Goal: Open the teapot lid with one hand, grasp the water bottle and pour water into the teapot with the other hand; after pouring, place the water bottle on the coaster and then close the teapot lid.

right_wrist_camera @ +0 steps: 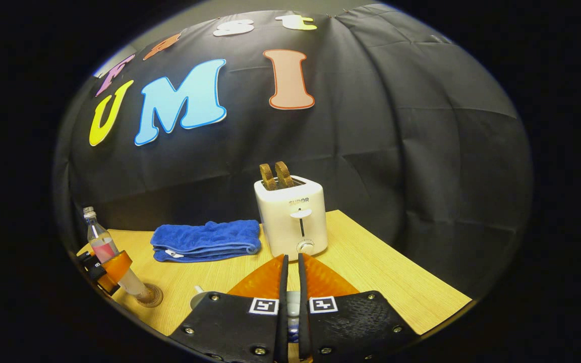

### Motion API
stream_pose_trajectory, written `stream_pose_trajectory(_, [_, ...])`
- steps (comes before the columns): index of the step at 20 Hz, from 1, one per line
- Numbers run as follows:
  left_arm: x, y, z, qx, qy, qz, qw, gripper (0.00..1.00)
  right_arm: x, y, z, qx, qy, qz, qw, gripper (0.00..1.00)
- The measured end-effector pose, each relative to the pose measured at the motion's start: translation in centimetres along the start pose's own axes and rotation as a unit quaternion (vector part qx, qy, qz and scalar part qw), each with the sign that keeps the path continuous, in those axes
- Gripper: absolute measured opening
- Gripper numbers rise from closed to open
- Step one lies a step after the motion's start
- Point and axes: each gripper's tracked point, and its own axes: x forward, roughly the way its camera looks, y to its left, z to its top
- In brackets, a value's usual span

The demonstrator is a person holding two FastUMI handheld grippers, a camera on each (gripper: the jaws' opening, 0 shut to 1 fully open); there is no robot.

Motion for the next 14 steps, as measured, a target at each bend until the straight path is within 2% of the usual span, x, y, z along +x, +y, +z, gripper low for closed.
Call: stream_pose_trajectory(14, [0.44,-0.01,-0.92,-0.008,0.006,-0.001,1.000,0.90,0.28,0.77,-0.62,-0.012,0.008,0.004,1.000,0.08])
